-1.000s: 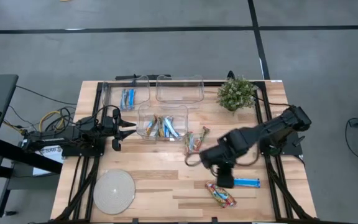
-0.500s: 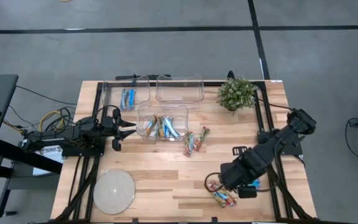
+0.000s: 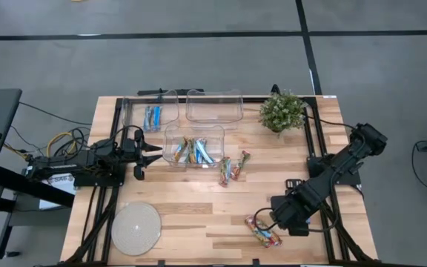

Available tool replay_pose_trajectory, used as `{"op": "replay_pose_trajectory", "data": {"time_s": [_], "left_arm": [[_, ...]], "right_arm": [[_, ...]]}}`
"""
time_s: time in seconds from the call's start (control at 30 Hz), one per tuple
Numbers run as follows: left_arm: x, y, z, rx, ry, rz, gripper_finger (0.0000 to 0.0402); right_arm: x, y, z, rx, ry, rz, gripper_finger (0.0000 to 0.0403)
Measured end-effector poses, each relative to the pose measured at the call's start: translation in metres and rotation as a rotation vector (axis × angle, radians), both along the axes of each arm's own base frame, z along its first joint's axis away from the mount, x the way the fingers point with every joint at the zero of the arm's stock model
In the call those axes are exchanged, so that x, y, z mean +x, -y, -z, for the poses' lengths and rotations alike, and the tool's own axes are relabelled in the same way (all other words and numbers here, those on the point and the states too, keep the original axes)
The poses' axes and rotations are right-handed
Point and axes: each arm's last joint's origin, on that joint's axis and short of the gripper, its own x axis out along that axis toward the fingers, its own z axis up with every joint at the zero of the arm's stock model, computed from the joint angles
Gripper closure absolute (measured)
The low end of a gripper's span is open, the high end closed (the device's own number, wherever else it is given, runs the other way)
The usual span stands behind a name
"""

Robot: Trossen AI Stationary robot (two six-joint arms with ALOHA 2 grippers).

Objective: Pick and place Granola Bars by type
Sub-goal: Put the blue granola bar into the top left transparent bin

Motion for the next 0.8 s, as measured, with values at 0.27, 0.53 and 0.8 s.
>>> {"op": "replay_pose_trajectory", "data": {"time_s": [0.27, 0.53, 0.8], "left_arm": [[0.0, 0.0, 0.0, 0.0, 0.0, -0.001, 0.0274], [0.0, 0.0, 0.0, 0.0, 0.0, -0.001, 0.0274], [0.0, 0.0, 0.0, 0.0, 0.0, -0.001, 0.0274]], "right_arm": [[-0.02, 0.0, 0.04, 0.055, -0.028, -0.026, 0.0145], [-0.035, 0.0, 0.078, 0.051, -0.031, -0.036, 0.0147], [-0.041, 0.007, 0.099, 0.055, -0.036, 0.006, 0.0148]]}}
